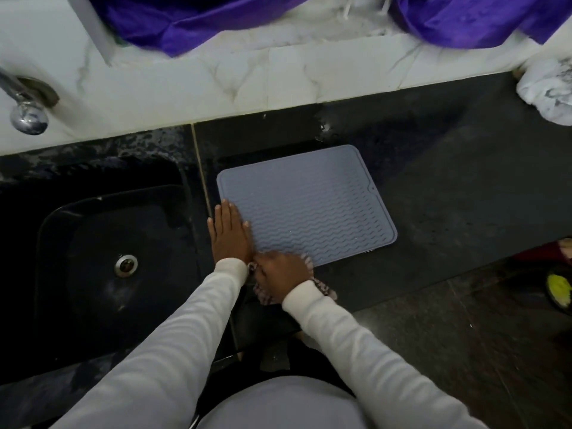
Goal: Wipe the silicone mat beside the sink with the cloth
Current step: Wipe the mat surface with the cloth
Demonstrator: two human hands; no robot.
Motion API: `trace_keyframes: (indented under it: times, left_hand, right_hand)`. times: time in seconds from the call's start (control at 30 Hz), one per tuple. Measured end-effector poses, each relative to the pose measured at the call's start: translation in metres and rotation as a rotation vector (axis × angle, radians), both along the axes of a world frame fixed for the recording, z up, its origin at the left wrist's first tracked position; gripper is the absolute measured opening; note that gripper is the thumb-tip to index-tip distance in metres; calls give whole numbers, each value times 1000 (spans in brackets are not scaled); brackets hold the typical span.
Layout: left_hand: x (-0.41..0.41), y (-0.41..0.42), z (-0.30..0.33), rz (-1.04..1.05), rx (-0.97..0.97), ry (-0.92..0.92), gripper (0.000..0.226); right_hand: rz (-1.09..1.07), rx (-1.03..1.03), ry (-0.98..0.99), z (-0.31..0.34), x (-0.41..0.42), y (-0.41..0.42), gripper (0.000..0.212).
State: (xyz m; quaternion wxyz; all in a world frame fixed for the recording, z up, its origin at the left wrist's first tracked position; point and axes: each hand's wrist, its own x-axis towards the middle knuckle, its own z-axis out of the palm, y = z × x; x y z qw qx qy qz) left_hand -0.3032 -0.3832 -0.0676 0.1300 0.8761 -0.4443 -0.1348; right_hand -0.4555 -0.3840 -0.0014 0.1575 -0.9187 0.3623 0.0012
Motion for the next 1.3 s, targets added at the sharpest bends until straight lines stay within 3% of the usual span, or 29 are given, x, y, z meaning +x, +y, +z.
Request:
trace_keyframes:
  times: [0.1,0.2,0.27,0.4,0.67,0.77,1.07,1.3]
  left_hand:
    - [3,4,-5,-39,6,-82,60]
    - [3,4,-4,-53,12,-107,62]
    - [3,4,-3,-58,18,-108,62]
    - [4,4,-3,-61,37,-136,63]
    - [4,4,-1,-68,32,-139,66]
    - [4,4,1,-66,35,-136,66]
    - [7,-41,14,-149,-124,-60,61]
    - [-20,-166,20,-521,-96,-9,62]
  right_hand:
    - [33,-52,50,-5,-5,-12,28]
    - [76,-62,53,-15,-56,-39,44]
    - [-24,-40,33,-17,-97,-69,40]
    - [-210,8,204,-9,-173,-133,40]
    - [-473,-73,265,-11,-220,-182,28]
    - [-495,-19,273,-8,-215,-184,31]
    - [-524,78,-159,24,-106,-256,33]
    - [-208,7,147,-27,-23,-290,56]
